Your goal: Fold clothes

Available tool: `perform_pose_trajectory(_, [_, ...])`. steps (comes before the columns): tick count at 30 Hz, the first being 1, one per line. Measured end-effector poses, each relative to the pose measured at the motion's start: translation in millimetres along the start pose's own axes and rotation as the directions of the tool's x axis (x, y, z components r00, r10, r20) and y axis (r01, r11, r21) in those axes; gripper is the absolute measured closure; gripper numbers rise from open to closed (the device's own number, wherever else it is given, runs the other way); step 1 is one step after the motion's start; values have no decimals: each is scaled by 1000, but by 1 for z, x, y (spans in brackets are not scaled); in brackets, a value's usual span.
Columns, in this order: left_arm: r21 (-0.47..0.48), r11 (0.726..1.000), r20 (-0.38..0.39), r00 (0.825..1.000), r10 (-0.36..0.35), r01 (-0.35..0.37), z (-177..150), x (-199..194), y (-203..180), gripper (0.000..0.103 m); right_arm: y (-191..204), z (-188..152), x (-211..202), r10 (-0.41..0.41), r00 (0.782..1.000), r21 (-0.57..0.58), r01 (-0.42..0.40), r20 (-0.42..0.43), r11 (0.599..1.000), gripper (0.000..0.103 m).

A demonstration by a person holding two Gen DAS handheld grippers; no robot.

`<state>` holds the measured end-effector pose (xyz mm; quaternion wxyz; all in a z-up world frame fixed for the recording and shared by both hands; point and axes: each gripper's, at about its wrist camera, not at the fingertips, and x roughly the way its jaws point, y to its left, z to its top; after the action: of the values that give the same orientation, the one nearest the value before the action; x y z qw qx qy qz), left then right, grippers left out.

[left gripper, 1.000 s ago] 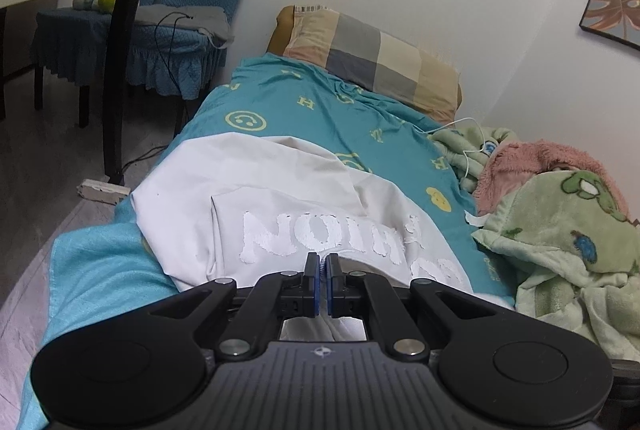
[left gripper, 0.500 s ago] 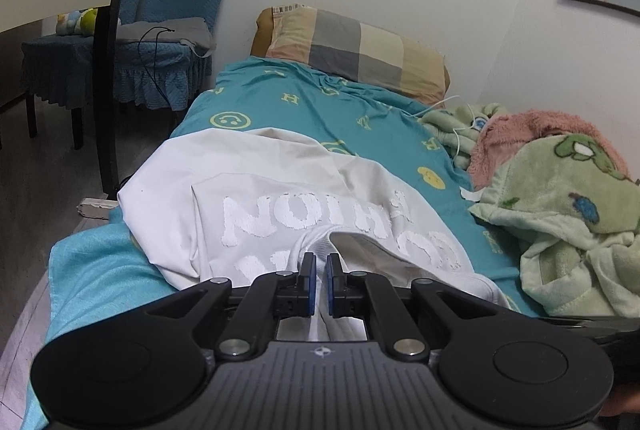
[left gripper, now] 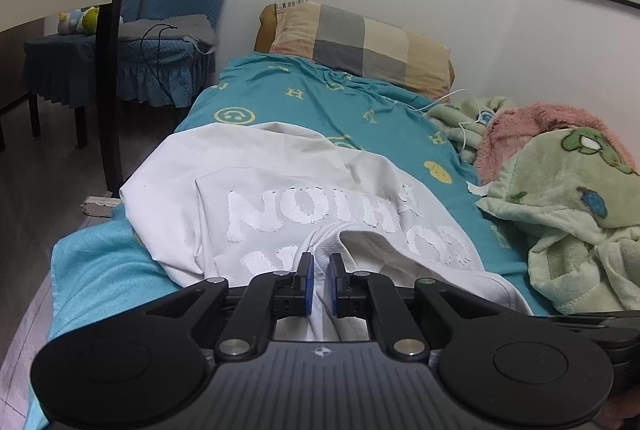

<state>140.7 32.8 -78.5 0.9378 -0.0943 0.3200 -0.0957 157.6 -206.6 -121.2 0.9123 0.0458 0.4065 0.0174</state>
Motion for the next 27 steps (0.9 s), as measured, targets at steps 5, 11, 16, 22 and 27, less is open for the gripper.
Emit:
perform_pose_trajectory(5, [7,1000,15,1000,-19,19,1,-7,-2,96,-7,-5,-39,34,999,38,-35,24,999,98])
perform_pose_trajectory(11, [30,997,48,996,-77,76,3,-19,-9,96,-10,-15,-48,82,996,37,-82,-15,996,98])
perform_pose_trajectory(16, [62,983,101,979,-177,172,6,-32,-17,101,8,-7,-51,132,987,-32,-129,90,991,96])
perform_pose_trajectory(22, [68,966,192,947,-258,249,18,-58,-18,103,42,-2,-53,113,972,-217,-67,205,974,93])
perform_pose_trajectory(27, [194,966,172,964,-202,168,16,-63,-23,102,60,-7,-37,107,976,-320,-41,191,947,47])
